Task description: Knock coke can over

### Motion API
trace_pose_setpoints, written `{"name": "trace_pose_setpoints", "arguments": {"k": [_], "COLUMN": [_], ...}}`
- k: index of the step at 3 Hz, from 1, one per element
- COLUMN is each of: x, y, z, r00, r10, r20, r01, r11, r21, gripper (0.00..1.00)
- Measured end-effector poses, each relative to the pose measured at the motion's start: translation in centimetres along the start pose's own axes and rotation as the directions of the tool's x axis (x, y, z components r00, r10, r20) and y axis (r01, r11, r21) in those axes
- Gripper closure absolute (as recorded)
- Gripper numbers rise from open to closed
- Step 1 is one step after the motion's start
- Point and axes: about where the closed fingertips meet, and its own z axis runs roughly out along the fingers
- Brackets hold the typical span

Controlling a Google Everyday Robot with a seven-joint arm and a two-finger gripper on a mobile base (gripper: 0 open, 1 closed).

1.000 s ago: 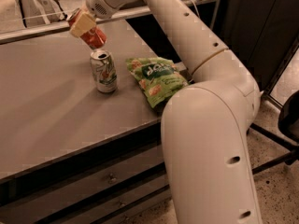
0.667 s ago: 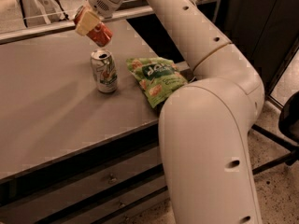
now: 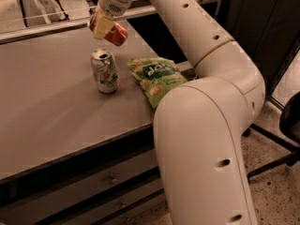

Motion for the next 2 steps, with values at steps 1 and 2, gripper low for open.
{"name": "trace_pose_setpoints", "arguments": {"k": [1, 2], "x": [1.6, 2.5], "y": [0.9, 2.3], "z": [1.1, 3.5], "r00": [0.999, 0.998], "r10": [-0.043, -0.040], "r20": [0.011, 0.047], "r01": [0.044, 0.047], "r11": [0.9960, 0.9858], "r21": [-0.078, -0.161], "gripper": [1.00, 1.00]}}
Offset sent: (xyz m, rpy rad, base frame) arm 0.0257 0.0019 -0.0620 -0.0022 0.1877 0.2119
